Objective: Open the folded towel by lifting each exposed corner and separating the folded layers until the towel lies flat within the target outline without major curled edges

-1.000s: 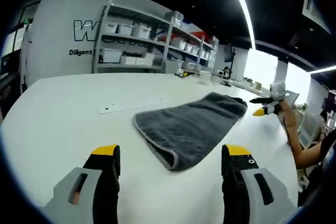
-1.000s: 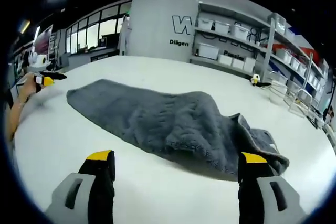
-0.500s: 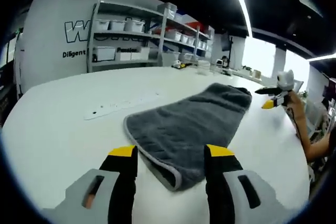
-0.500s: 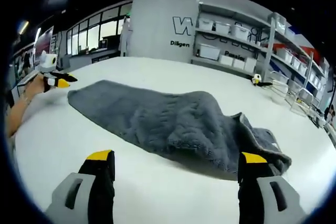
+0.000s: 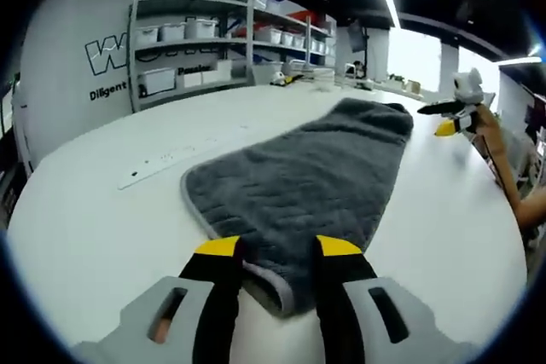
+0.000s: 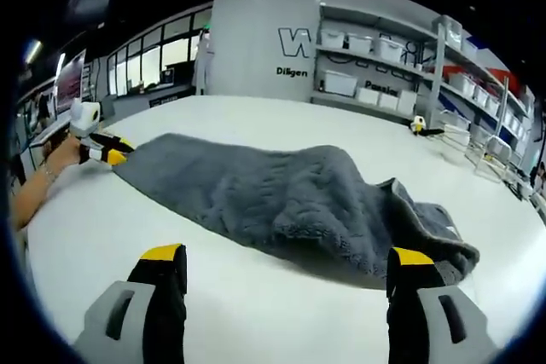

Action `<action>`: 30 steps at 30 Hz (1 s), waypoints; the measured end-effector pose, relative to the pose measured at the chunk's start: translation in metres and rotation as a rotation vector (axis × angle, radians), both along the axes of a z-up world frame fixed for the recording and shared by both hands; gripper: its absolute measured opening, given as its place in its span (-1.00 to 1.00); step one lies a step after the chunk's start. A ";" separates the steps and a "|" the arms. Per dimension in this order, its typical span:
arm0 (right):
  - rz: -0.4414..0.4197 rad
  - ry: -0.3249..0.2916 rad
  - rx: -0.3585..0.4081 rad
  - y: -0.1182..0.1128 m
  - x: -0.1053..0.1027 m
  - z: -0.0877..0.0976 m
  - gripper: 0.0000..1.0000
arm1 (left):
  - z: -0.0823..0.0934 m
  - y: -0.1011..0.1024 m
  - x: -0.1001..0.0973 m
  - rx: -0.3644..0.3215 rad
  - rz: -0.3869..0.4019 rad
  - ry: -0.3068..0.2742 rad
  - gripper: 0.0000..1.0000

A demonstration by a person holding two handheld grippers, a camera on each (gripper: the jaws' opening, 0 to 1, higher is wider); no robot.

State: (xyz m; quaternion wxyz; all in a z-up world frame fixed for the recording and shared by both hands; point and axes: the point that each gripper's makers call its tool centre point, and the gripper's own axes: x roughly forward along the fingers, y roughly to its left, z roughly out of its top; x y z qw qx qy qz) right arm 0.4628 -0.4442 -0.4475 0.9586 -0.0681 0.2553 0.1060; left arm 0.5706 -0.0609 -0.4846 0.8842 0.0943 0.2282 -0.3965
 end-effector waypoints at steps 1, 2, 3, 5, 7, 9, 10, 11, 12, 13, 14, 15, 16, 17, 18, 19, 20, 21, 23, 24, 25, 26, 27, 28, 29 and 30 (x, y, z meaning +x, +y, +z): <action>0.000 0.000 -0.001 0.000 0.000 0.000 0.99 | 0.000 0.000 -0.001 0.018 -0.002 -0.007 -0.37; 0.000 -0.001 -0.001 0.001 0.000 0.000 0.99 | -0.001 0.000 -0.001 0.037 -0.011 -0.022 -0.37; 0.001 -0.001 0.000 0.001 -0.001 0.000 0.99 | -0.001 0.000 -0.001 0.041 -0.010 -0.024 -0.38; 0.005 0.003 -0.002 0.002 -0.001 -0.002 0.99 | -0.003 -0.002 -0.003 0.039 -0.018 -0.027 -0.45; 0.009 0.007 -0.005 0.003 -0.002 -0.003 0.99 | -0.003 -0.002 -0.003 0.037 -0.018 -0.031 -0.47; 0.009 0.010 -0.006 0.004 -0.002 -0.004 0.99 | -0.003 -0.001 -0.003 0.034 -0.009 -0.028 -0.53; 0.010 0.011 -0.007 0.004 -0.002 -0.004 0.99 | -0.003 0.000 -0.002 0.034 -0.005 -0.029 -0.57; 0.010 0.013 -0.008 0.004 -0.002 -0.005 0.99 | -0.004 0.000 -0.002 0.037 -0.005 -0.032 -0.60; 0.010 0.013 -0.008 0.004 -0.002 -0.005 0.99 | -0.004 0.000 -0.002 0.038 -0.007 -0.033 -0.64; 0.008 0.014 -0.005 0.004 -0.002 -0.005 0.99 | -0.004 0.001 -0.001 0.040 -0.011 -0.038 -0.70; 0.008 0.013 -0.004 0.004 -0.002 -0.005 0.99 | -0.004 0.004 0.001 0.038 -0.002 -0.033 -0.76; 0.007 0.014 -0.004 0.003 -0.002 -0.005 0.99 | -0.004 0.006 0.002 0.035 0.003 -0.028 -0.80; 0.006 0.015 -0.003 0.003 -0.002 -0.006 0.99 | -0.004 0.007 0.001 0.033 0.001 -0.023 -0.81; 0.004 0.016 -0.003 0.002 -0.002 -0.006 0.98 | -0.004 0.008 0.000 0.032 -0.001 -0.019 -0.82; -0.001 0.013 0.000 0.002 -0.002 -0.005 0.98 | -0.004 0.009 -0.001 0.036 -0.005 -0.019 -0.82; -0.005 0.009 0.001 0.000 -0.002 -0.005 0.97 | -0.004 0.010 -0.002 0.044 -0.009 -0.020 -0.82; -0.006 0.009 0.001 0.000 -0.001 -0.005 0.97 | -0.004 0.012 -0.002 0.059 -0.015 -0.025 -0.83; -0.007 0.011 0.000 0.000 -0.002 -0.005 0.97 | -0.004 0.014 -0.002 0.073 -0.019 -0.029 -0.83; -0.007 0.016 -0.003 -0.001 -0.002 -0.006 0.97 | -0.003 0.020 -0.002 0.081 -0.017 -0.025 -0.83; -0.006 0.017 -0.004 0.000 -0.002 -0.007 0.98 | -0.004 0.023 -0.002 0.080 -0.013 -0.018 -0.83; -0.005 0.018 0.000 0.000 -0.002 -0.007 0.98 | -0.004 0.026 -0.002 0.077 -0.010 -0.013 -0.84; -0.001 0.018 0.006 0.001 -0.002 -0.007 0.98 | -0.004 0.030 -0.003 0.076 -0.009 -0.010 -0.84; 0.002 0.019 0.010 0.002 -0.002 -0.007 0.98 | -0.004 0.033 -0.003 0.079 -0.007 -0.007 -0.84; 0.004 0.021 0.010 0.003 -0.002 -0.008 0.98 | -0.004 0.036 -0.004 0.083 -0.004 -0.005 -0.84; 0.005 0.024 0.008 0.003 -0.002 -0.008 0.98 | -0.004 0.040 -0.005 0.089 -0.001 -0.005 -0.84; 0.006 0.026 0.003 0.003 -0.003 -0.009 0.98 | -0.004 0.042 -0.005 0.093 0.001 -0.005 -0.84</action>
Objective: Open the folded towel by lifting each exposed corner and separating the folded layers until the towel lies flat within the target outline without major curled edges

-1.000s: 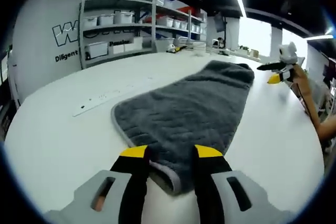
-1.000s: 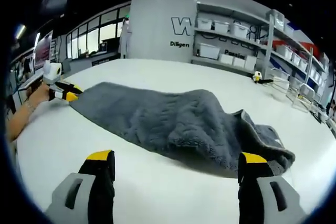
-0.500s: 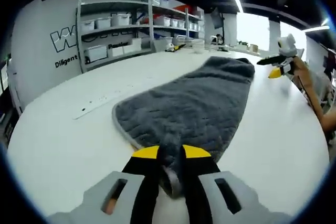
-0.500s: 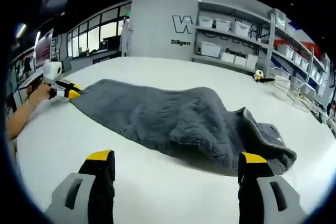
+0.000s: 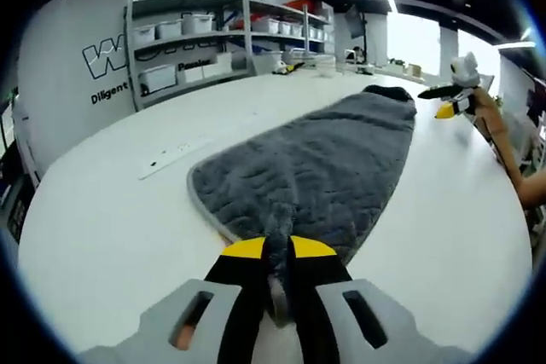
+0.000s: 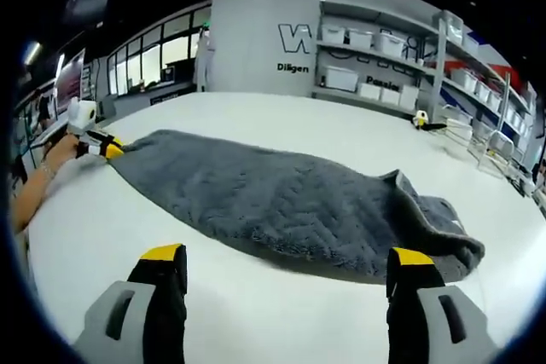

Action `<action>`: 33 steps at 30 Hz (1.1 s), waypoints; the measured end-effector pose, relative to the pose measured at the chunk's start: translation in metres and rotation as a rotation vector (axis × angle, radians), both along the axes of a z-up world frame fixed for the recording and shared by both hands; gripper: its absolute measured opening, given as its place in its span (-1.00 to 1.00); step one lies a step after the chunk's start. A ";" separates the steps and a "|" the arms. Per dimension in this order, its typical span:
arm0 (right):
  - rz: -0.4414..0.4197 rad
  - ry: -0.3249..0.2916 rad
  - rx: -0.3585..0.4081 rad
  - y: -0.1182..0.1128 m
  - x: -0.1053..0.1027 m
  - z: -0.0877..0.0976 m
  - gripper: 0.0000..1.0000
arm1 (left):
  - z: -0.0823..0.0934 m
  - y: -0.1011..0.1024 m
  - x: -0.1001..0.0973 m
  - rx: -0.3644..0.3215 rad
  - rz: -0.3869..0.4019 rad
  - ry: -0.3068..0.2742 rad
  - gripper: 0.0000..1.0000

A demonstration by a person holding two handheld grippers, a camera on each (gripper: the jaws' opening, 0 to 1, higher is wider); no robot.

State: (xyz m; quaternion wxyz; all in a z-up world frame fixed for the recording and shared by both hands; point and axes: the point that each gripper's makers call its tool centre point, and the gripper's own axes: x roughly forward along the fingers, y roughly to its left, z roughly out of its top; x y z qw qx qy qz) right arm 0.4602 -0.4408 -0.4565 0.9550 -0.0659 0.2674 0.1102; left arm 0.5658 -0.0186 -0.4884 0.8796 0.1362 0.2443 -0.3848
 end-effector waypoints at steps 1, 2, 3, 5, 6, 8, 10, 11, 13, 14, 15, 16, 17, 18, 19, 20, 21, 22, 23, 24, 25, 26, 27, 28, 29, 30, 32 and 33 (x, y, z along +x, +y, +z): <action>0.001 0.003 -0.005 0.000 0.000 -0.001 0.98 | 0.000 0.005 0.000 0.004 0.004 0.002 -0.84; 0.002 0.007 -0.009 0.000 0.000 -0.001 0.98 | 0.000 0.008 0.000 0.004 0.008 0.006 -0.84; 0.004 0.009 -0.009 0.001 -0.001 -0.002 0.98 | 0.000 0.010 0.000 0.004 0.007 0.009 -0.84; 0.007 0.012 -0.006 0.001 -0.001 -0.002 0.98 | 0.000 0.015 -0.001 0.008 0.007 0.015 -0.84; 0.009 0.012 -0.003 0.001 0.000 -0.002 0.98 | 0.000 0.017 -0.001 0.012 0.008 0.016 -0.84; 0.009 0.014 -0.003 0.002 -0.001 -0.002 0.98 | 0.001 0.024 0.000 0.019 0.022 0.009 -0.83; 0.009 0.018 -0.007 0.002 -0.001 -0.003 0.98 | 0.000 0.030 0.002 0.026 0.028 -0.019 -0.83; 0.011 0.020 -0.008 0.002 -0.002 -0.004 0.98 | 0.000 0.032 0.001 0.006 0.034 -0.010 -0.83; 0.011 0.020 -0.004 0.002 -0.002 -0.005 0.98 | 0.001 0.037 0.000 -0.013 0.033 0.009 -0.83; 0.012 0.025 0.000 0.002 -0.003 -0.006 0.98 | 0.001 0.039 -0.001 -0.013 0.036 0.012 -0.83; 0.011 0.035 0.006 0.002 -0.004 -0.008 0.98 | 0.001 0.040 -0.002 -0.010 0.038 0.014 -0.83; 0.010 0.034 0.003 0.002 -0.004 -0.008 0.98 | 0.001 0.044 -0.003 0.003 0.041 0.014 -0.83; 0.008 0.030 0.001 0.002 -0.004 -0.008 0.98 | 0.001 0.048 -0.003 0.012 0.043 0.015 -0.83; 0.008 0.028 0.002 0.002 -0.004 -0.007 0.98 | 0.001 0.051 -0.003 0.024 0.048 0.015 -0.83; 0.010 0.027 0.004 0.002 -0.004 -0.007 0.98 | 0.001 0.055 -0.004 0.036 0.053 0.013 -0.83; 0.011 0.028 0.006 0.003 -0.005 -0.007 0.98 | 0.001 0.059 -0.005 0.046 0.056 0.013 -0.83; 0.012 0.029 0.006 0.003 -0.005 -0.007 0.98 | 0.001 0.064 -0.007 0.053 0.059 0.017 -0.83; 0.014 0.032 0.004 0.003 -0.005 -0.008 0.98 | 0.001 0.067 -0.007 0.055 0.060 0.019 -0.83; 0.013 0.035 0.003 0.002 -0.005 -0.009 0.98 | 0.001 0.072 -0.008 0.059 0.066 0.022 -0.83; 0.012 0.038 0.003 0.002 -0.004 -0.010 0.98 | 0.001 0.073 -0.009 0.060 0.067 0.023 -0.83; 0.012 0.039 0.004 0.002 -0.005 -0.010 0.98 | 0.001 0.079 -0.010 0.068 0.076 0.026 -0.83; 0.012 0.039 0.007 0.002 -0.005 -0.010 0.98 | 0.001 0.085 -0.011 0.076 0.088 0.029 -0.83; 0.013 0.036 0.014 0.003 -0.004 -0.009 0.98 | 0.001 0.090 -0.012 0.089 0.097 0.028 -0.83; 0.014 0.034 0.019 0.003 -0.004 -0.009 0.98 | 0.001 0.097 -0.013 0.103 0.110 0.028 -0.83; 0.015 0.033 0.021 0.004 -0.004 -0.009 0.98 | 0.001 0.100 -0.013 0.108 0.116 0.028 -0.83; 0.014 0.034 0.023 0.004 -0.004 -0.009 0.98 | 0.001 0.105 -0.014 0.112 0.124 0.028 -0.83; 0.012 0.035 0.020 0.003 -0.004 -0.009 0.98 | 0.002 0.114 -0.016 0.116 0.140 0.033 -0.83; 0.011 0.036 0.018 0.003 -0.004 -0.010 0.98 | 0.002 0.118 -0.017 0.116 0.147 0.035 -0.83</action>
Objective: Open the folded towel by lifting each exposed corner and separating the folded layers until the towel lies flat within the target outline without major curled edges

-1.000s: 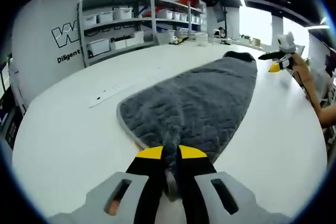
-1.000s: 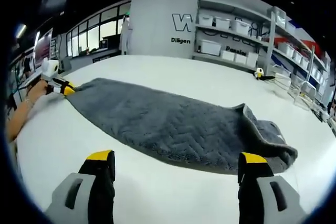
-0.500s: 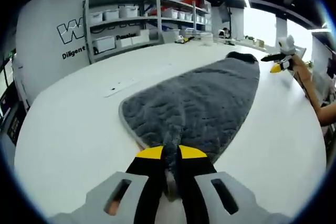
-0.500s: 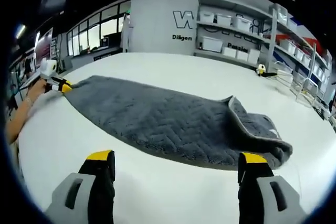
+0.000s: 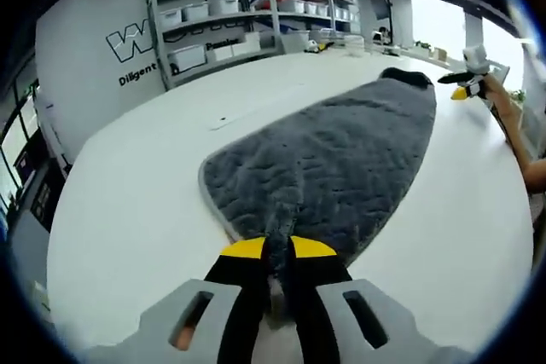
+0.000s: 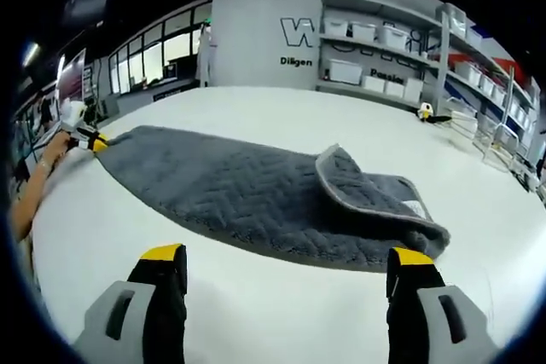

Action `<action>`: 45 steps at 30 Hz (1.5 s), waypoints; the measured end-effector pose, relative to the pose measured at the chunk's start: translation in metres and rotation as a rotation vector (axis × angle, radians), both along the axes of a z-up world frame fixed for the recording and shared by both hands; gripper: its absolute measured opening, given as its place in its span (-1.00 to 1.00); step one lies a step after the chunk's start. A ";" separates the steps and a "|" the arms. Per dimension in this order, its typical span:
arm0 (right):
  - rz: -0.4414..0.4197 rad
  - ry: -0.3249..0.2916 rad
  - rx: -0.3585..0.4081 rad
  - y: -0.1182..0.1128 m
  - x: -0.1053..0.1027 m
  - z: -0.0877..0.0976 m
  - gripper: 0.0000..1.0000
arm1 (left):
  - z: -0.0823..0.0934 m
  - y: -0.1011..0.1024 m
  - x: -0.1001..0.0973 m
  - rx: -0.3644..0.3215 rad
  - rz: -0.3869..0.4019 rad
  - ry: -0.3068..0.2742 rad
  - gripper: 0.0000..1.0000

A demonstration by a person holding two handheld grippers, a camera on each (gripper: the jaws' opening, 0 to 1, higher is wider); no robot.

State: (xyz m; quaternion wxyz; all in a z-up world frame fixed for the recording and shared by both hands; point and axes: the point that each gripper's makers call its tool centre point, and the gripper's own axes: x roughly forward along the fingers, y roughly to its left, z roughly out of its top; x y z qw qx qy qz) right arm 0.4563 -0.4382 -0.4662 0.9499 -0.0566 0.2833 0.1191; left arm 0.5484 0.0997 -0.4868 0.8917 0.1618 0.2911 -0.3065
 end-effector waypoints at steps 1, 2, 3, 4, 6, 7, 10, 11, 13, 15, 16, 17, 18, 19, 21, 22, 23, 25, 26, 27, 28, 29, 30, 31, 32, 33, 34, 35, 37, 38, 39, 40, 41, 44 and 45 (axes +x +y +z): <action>0.000 0.002 -0.001 0.000 0.000 0.000 0.98 | 0.000 0.004 -0.001 -0.002 0.007 0.001 -0.83; 0.001 0.004 -0.002 0.001 0.000 -0.001 0.98 | 0.000 0.006 -0.001 -0.003 0.009 0.002 -0.83; 0.002 0.004 -0.002 0.001 0.000 -0.001 0.98 | 0.000 0.009 -0.002 -0.005 0.015 0.006 -0.83; 0.003 0.005 -0.003 0.001 0.000 -0.001 0.98 | 0.000 0.012 -0.003 -0.003 0.020 0.010 -0.83; 0.005 0.007 -0.006 0.002 -0.001 -0.002 0.98 | 0.000 0.017 -0.003 0.006 0.028 0.013 -0.83; 0.005 0.008 -0.009 0.001 -0.001 -0.002 0.98 | 0.000 0.019 -0.003 0.012 0.034 0.014 -0.83; 0.004 0.006 -0.010 0.001 -0.001 -0.001 0.98 | 0.000 0.024 -0.004 0.020 0.047 0.014 -0.83; 0.005 0.006 -0.009 0.001 -0.001 -0.001 0.98 | 0.000 0.025 -0.004 0.021 0.051 0.013 -0.83; 0.004 0.006 -0.010 0.001 -0.001 -0.001 0.98 | -0.001 0.026 -0.003 0.029 0.058 0.007 -0.84; 0.002 0.005 -0.010 0.000 -0.001 -0.001 0.98 | 0.000 0.026 -0.004 0.037 0.058 0.004 -0.84; 0.001 0.004 -0.009 0.000 -0.001 0.000 0.98 | 0.000 0.026 -0.005 0.044 0.059 0.004 -0.84; 0.000 0.002 -0.007 -0.001 0.000 0.000 0.98 | 0.000 0.027 -0.005 0.050 0.059 0.005 -0.84; 0.000 0.002 -0.008 -0.001 0.000 0.000 0.98 | 0.000 0.028 -0.005 0.052 0.060 0.007 -0.84; 0.000 0.004 -0.009 -0.001 0.000 0.000 0.98 | 0.000 0.030 -0.006 0.053 0.062 0.010 -0.84; 0.003 0.006 -0.012 -0.001 0.000 0.000 0.98 | 0.000 0.034 -0.007 0.043 0.070 0.019 -0.84; 0.005 0.006 -0.012 0.000 -0.001 0.000 0.98 | 0.000 0.036 -0.008 0.040 0.073 0.023 -0.84; 0.006 0.005 -0.012 0.001 -0.001 0.000 0.98 | 0.000 0.038 -0.008 0.040 0.077 0.025 -0.84; 0.008 0.003 -0.008 0.001 -0.002 0.000 0.98 | 0.000 0.043 -0.009 0.042 0.087 0.027 -0.84; 0.007 0.005 -0.006 0.001 -0.001 0.000 0.98 | 0.000 0.047 -0.010 0.039 0.093 0.028 -0.84; 0.004 0.009 -0.005 0.000 -0.001 0.000 0.98 | 0.000 0.050 -0.010 0.037 0.100 0.029 -0.84; 0.004 0.013 -0.007 0.000 -0.001 -0.001 0.98 | 0.000 0.053 -0.010 0.036 0.105 0.030 -0.84; 0.005 0.016 -0.009 0.000 -0.001 -0.002 0.98 | 0.000 0.056 -0.010 0.035 0.112 0.030 -0.84; 0.006 0.017 -0.010 0.000 -0.002 -0.002 0.98 | 0.000 0.059 -0.011 0.036 0.116 0.030 -0.84; 0.007 0.017 -0.011 0.001 -0.002 -0.002 0.98 | 0.000 0.062 -0.011 0.037 0.120 0.031 -0.84; 0.008 0.015 -0.010 0.001 -0.002 -0.002 0.98 | 0.000 0.064 -0.012 0.038 0.127 0.031 -0.84; 0.008 0.014 -0.008 0.002 -0.002 -0.002 0.98 | 0.000 0.068 -0.011 0.043 0.133 0.031 -0.84; 0.009 0.011 -0.007 0.002 -0.002 -0.001 0.98 | 0.000 0.071 -0.011 0.041 0.146 0.034 -0.84; 0.010 0.009 -0.006 0.002 -0.002 -0.001 0.98 | 0.000 0.075 -0.010 0.033 0.157 0.037 -0.84; 0.009 0.009 -0.007 0.002 -0.002 0.000 0.98 | 0.000 0.077 -0.010 0.032 0.163 0.036 -0.84; 0.009 0.009 -0.008 0.002 -0.002 -0.001 0.98 | 0.000 0.079 -0.011 0.035 0.167 0.036 -0.84; 0.008 0.010 -0.008 0.002 -0.002 -0.001 0.98 | 0.000 0.080 -0.012 0.039 0.173 0.036 -0.84; 0.008 0.010 -0.009 0.002 -0.002 -0.001 0.98 | 0.000 0.082 -0.012 0.044 0.176 0.035 -0.84; 0.009 0.011 -0.009 0.003 -0.003 -0.001 0.98 | -0.001 0.084 -0.013 0.053 0.184 0.033 -0.84; 0.013 0.017 -0.013 0.004 -0.002 -0.003 0.98 | -0.001 0.086 -0.012 0.049 0.189 0.032 -0.83; 0.017 0.025 -0.017 0.005 -0.003 -0.004 0.98 | -0.001 0.086 -0.012 0.048 0.190 0.032 -0.82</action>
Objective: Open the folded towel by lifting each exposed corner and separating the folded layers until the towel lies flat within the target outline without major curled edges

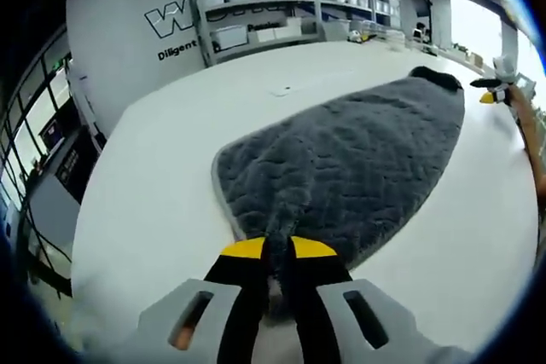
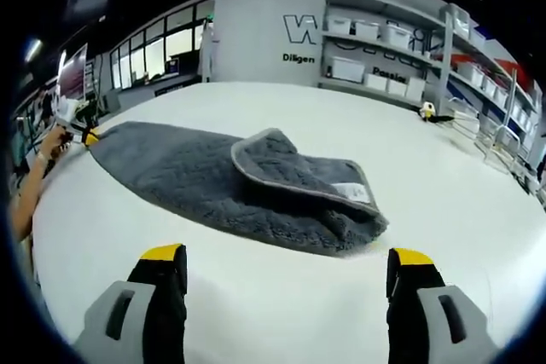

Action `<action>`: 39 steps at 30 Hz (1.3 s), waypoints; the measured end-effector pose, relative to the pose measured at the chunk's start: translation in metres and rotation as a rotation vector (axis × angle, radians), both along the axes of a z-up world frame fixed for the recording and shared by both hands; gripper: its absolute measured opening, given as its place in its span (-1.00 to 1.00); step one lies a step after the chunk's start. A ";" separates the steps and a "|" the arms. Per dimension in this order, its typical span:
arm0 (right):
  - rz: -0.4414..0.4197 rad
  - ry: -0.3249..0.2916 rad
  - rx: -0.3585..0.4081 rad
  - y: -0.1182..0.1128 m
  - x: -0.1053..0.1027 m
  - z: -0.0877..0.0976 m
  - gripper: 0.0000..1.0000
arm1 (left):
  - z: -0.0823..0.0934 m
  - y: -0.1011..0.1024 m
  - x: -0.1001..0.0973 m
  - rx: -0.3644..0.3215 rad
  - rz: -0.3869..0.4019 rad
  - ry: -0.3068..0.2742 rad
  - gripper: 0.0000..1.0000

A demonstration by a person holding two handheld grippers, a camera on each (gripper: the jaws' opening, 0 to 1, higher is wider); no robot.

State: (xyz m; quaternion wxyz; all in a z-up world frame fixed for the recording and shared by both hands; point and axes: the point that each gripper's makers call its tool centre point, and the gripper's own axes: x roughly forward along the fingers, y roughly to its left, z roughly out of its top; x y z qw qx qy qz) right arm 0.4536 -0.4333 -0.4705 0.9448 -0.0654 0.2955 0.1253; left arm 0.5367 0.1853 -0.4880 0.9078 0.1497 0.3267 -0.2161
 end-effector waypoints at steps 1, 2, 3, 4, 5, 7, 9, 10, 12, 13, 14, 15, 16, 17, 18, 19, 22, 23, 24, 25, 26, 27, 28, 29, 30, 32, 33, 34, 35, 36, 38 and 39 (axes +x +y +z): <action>0.002 0.002 -0.002 0.000 0.000 0.000 0.98 | 0.000 0.000 0.000 0.002 -0.002 -0.001 -0.81; 0.003 0.003 -0.002 0.001 0.000 -0.001 0.98 | 0.001 -0.001 0.000 0.003 -0.001 -0.002 -0.80; 0.004 0.001 0.000 0.001 0.000 0.000 0.98 | 0.001 -0.001 0.000 0.003 0.001 -0.002 -0.79; 0.005 0.001 0.001 0.002 0.000 0.000 0.98 | 0.001 -0.001 0.000 0.002 0.000 -0.002 -0.78; 0.006 -0.001 0.005 0.002 0.000 0.000 0.98 | 0.001 -0.001 0.000 -0.006 0.009 0.002 -0.78; 0.004 -0.002 0.011 0.001 0.000 0.000 0.98 | 0.003 -0.001 -0.001 -0.018 0.021 -0.002 -0.73; -0.002 -0.003 0.023 0.000 0.000 0.000 0.98 | 0.010 -0.003 -0.002 -0.051 0.034 -0.028 -0.63; -0.006 -0.005 0.027 -0.001 0.000 0.000 0.98 | 0.014 -0.007 -0.001 -0.085 0.033 -0.042 -0.58; -0.008 -0.004 0.029 -0.001 0.001 -0.001 0.98 | 0.020 -0.016 -0.003 -0.152 0.011 -0.055 -0.46; -0.007 -0.001 0.029 -0.001 0.001 -0.001 0.98 | 0.025 -0.021 -0.005 -0.203 0.007 -0.059 -0.40; -0.007 0.000 0.030 0.000 0.001 -0.002 0.98 | 0.028 -0.024 -0.005 -0.248 0.006 -0.061 -0.36; -0.005 0.003 0.032 0.000 0.001 -0.003 0.98 | 0.032 -0.028 -0.007 -0.268 -0.015 -0.064 -0.36; -0.004 0.005 0.033 0.000 0.001 -0.003 0.98 | 0.033 -0.028 -0.007 -0.270 -0.014 -0.069 -0.36; -0.003 0.006 0.034 0.001 0.001 -0.003 0.98 | 0.034 -0.028 -0.007 -0.273 -0.011 -0.071 -0.34; -0.002 0.008 0.035 0.001 0.001 -0.004 0.98 | 0.035 -0.029 -0.007 -0.276 -0.007 -0.073 -0.31; -0.001 0.013 0.037 0.001 0.000 -0.005 0.98 | 0.036 -0.030 -0.008 -0.276 -0.005 -0.073 -0.26; -0.003 0.017 0.044 0.001 0.000 -0.006 0.98 | 0.038 -0.031 -0.004 -0.302 0.028 -0.080 0.19; -0.005 0.014 0.045 0.001 0.000 -0.005 0.98 | 0.038 -0.032 -0.004 -0.312 0.031 -0.075 0.33; -0.005 0.013 0.044 0.001 0.000 -0.005 0.98 | 0.037 -0.033 -0.004 -0.313 0.030 -0.073 0.45; -0.003 0.015 0.044 0.001 0.000 -0.005 0.98 | 0.038 -0.035 -0.004 -0.314 0.026 -0.076 0.50; -0.001 0.016 0.044 0.001 0.000 -0.006 0.98 | 0.038 -0.036 -0.004 -0.312 0.020 -0.082 0.55; 0.000 0.016 0.044 0.002 0.000 -0.006 0.98 | 0.039 -0.036 -0.003 -0.314 0.024 -0.086 0.63; 0.001 0.015 0.045 0.002 0.000 -0.006 0.98 | 0.040 -0.037 -0.003 -0.317 0.028 -0.092 0.71; 0.002 0.014 0.046 0.003 0.001 -0.005 0.98 | 0.041 -0.037 -0.002 -0.317 0.026 -0.103 0.81; 0.002 0.013 0.047 0.003 0.001 -0.005 0.98 | 0.045 -0.036 0.002 -0.316 0.025 -0.140 0.98; 0.002 0.011 0.049 0.003 0.001 -0.005 0.98 | 0.048 -0.034 0.004 -0.321 0.031 -0.161 0.98; 0.001 0.012 0.050 0.003 0.001 -0.005 0.98 | 0.049 -0.034 0.005 -0.324 0.031 -0.165 0.99; 0.000 0.013 0.052 0.002 0.001 -0.005 0.98 | 0.050 -0.033 0.005 -0.325 0.029 -0.162 0.99; -0.001 0.015 0.052 0.002 0.001 -0.006 0.98 | 0.050 -0.033 0.004 -0.326 0.028 -0.161 0.99; -0.002 0.015 0.051 0.002 0.001 -0.006 0.98 | 0.050 -0.033 0.004 -0.329 0.025 -0.159 0.99; -0.001 0.010 0.047 0.003 0.001 -0.004 0.98 | 0.050 -0.033 0.005 -0.330 0.024 -0.154 0.99; 0.004 0.003 0.045 0.005 0.002 -0.003 0.98 | 0.050 -0.032 0.004 -0.326 0.022 -0.152 0.99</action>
